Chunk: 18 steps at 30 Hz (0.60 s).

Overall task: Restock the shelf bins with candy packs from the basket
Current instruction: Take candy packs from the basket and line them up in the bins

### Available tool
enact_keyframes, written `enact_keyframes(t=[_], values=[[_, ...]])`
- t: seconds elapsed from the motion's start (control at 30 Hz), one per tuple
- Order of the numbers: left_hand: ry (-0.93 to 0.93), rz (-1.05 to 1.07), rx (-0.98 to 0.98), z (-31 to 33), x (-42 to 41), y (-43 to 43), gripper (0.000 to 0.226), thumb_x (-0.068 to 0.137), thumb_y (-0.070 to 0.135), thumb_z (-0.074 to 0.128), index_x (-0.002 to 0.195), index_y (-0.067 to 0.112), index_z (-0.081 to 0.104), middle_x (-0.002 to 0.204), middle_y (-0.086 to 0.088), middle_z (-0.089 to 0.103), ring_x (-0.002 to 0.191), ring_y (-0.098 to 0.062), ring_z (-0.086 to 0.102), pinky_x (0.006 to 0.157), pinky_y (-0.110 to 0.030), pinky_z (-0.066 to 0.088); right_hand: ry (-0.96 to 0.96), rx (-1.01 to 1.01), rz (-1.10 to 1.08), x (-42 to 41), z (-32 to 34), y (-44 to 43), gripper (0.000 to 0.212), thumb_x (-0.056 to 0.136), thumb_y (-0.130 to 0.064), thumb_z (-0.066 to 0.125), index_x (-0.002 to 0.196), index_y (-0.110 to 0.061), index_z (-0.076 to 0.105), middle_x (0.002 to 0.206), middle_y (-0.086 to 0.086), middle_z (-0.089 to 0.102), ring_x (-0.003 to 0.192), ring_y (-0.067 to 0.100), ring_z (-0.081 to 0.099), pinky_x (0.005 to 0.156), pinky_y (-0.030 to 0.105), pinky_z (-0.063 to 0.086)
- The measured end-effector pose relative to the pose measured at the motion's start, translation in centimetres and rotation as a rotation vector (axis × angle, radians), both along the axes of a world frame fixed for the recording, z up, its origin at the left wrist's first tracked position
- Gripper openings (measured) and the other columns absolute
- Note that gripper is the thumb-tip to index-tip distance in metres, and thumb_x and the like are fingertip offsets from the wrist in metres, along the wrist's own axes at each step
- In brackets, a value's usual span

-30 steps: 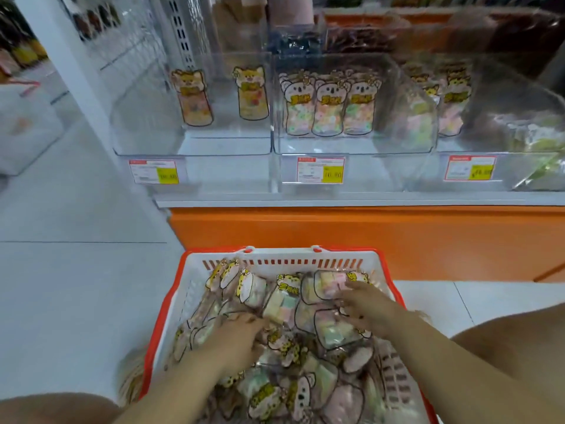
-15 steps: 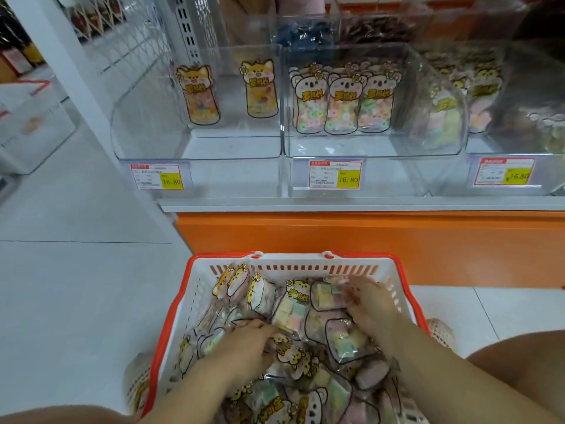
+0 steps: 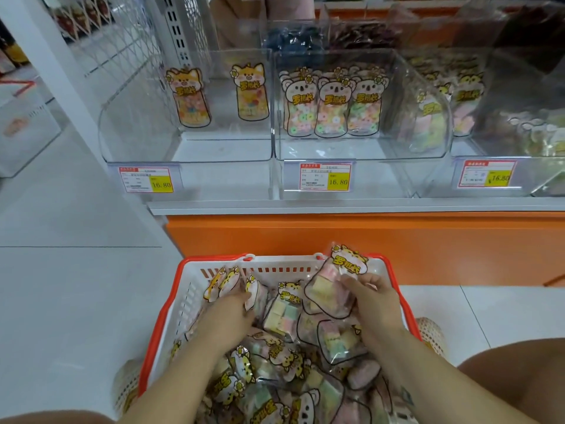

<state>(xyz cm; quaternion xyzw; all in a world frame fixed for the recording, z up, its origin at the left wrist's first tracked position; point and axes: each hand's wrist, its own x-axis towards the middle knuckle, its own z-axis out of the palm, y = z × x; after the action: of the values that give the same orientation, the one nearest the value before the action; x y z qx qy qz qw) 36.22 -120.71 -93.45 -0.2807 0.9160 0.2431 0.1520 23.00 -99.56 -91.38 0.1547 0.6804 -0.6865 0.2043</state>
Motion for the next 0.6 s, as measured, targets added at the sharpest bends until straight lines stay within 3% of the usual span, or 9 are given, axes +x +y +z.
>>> enact_keyframes(t=[0.07, 0.13, 0.2, 0.23, 0.3, 0.4, 0.47, 0.53, 0.6], values=[[0.176, 0.135, 0.017, 1.4, -0.3, -0.6, 0.031, 0.098, 0.02, 0.061, 0.128, 0.019, 0.068, 0.143, 0.001, 0.059, 0.112, -0.018, 0.065, 0.099, -0.028, 0.048, 0.123, 0.076, 0.06, -0.3, 0.9, 0.3, 0.034, 0.078, -0.019, 0.083, 0.091, -0.015, 0.052, 0.077, 0.022, 0.064, 0.064, 0.025, 0.062, 0.057, 0.034, 0.048], [0.353, 0.282, 0.105, 3.5, -0.5, -1.7, 0.02, 0.094, 0.016, 0.066, 0.109, 0.028, 0.074, 0.118, 0.003, 0.072, 0.087, -0.021, 0.071, 0.079, -0.028, 0.053, 0.197, 0.083, 0.16, -0.5, 2.0, 0.6, 0.046, 0.082, -0.017, 0.08, 0.115, -0.021, 0.049, 0.083, 0.01, 0.071, 0.073, 0.023, 0.071, 0.065, 0.032, 0.054], [0.469, 0.374, 0.242, 5.8, -0.6, -2.6, 0.018, 0.092, 0.017, 0.07, 0.093, 0.035, 0.07, 0.098, 0.003, 0.074, 0.059, -0.021, 0.062, 0.057, -0.028, 0.049, 0.212, 0.053, 0.323, -0.6, 3.3, 0.7, 0.054, 0.087, -0.017, 0.076, 0.13, -0.027, 0.045, 0.09, 0.0, 0.076, 0.084, 0.02, 0.074, 0.079, 0.039, 0.056], [0.513, 0.393, 0.316, 6.8, -0.5, -2.8, 0.018, 0.091, 0.017, 0.071, 0.092, 0.035, 0.069, 0.099, 0.003, 0.073, 0.06, -0.017, 0.06, 0.059, -0.027, 0.05, 0.217, 0.022, 0.411, -0.7, 3.9, 0.6, 0.049, 0.088, -0.019, 0.075, 0.13, -0.024, 0.052, 0.094, 0.001, 0.077, 0.087, 0.023, 0.074, 0.085, 0.048, 0.056], [0.576, 0.423, 0.431, 8.4, -0.5, -2.4, 0.024, 0.089, 0.016, 0.075, 0.098, 0.036, 0.065, 0.108, 0.008, 0.069, 0.085, -0.017, 0.067, 0.079, -0.039, 0.057, 0.23, 0.0, 0.495, -0.7, 5.0, 0.6, 0.034, 0.086, -0.023, 0.075, 0.119, -0.023, 0.064, 0.096, 0.005, 0.076, 0.086, 0.028, 0.073, 0.091, 0.056, 0.054], [0.645, 0.494, 0.446, 9.9, -0.6, -1.2, 0.036, 0.087, 0.015, 0.077, 0.105, 0.04, 0.06, 0.1, 0.004, 0.069, 0.085, -0.021, 0.066, 0.085, -0.051, 0.057, 0.395, 0.132, 0.507, -0.2, 6.9, 0.5, 0.028, 0.085, -0.025, 0.077, 0.111, -0.026, 0.065, 0.08, -0.008, 0.072, 0.078, 0.02, 0.07, 0.076, 0.04, 0.06], [0.657, 0.531, 0.463, 10.7, -0.9, -0.2, 0.034, 0.088, 0.015, 0.075, 0.111, 0.036, 0.062, 0.085, 0.0, 0.066, 0.076, -0.024, 0.067, 0.082, -0.054, 0.057, 0.519, 0.203, 0.525, 1.0, 7.9, 0.3, 0.025, 0.084, -0.025, 0.077, 0.105, -0.03, 0.063, 0.078, -0.017, 0.068, 0.072, 0.002, 0.064, 0.063, 0.021, 0.054], [0.625, 0.526, 0.525, 11.2, -1.3, 1.3, 0.033, 0.092, 0.014, 0.07, 0.118, 0.031, 0.063, 0.088, -0.007, 0.067, 0.077, -0.023, 0.067, 0.084, -0.054, 0.057, 0.569, 0.188, 0.538, 2.6, 8.5, -0.3, 0.021, 0.086, -0.022, 0.075, 0.099, -0.029, 0.06, 0.083, -0.022, 0.068, 0.075, -0.007, 0.062, 0.061, 0.011, 0.048], [0.593, 0.519, 0.648, 11.7, -1.6, 3.0, 0.034, 0.094, 0.012, 0.066, 0.123, 0.03, 0.063, 0.103, -0.007, 0.067, 0.087, -0.02, 0.067, 0.089, -0.048, 0.058, 0.554, 0.168, 0.577, 4.0, 7.9, -0.7, 0.017, 0.09, -0.026, 0.071, 0.1, -0.031, 0.059, 0.092, -0.017, 0.069, 0.086, -0.005, 0.064, 0.068, 0.011, 0.05]])
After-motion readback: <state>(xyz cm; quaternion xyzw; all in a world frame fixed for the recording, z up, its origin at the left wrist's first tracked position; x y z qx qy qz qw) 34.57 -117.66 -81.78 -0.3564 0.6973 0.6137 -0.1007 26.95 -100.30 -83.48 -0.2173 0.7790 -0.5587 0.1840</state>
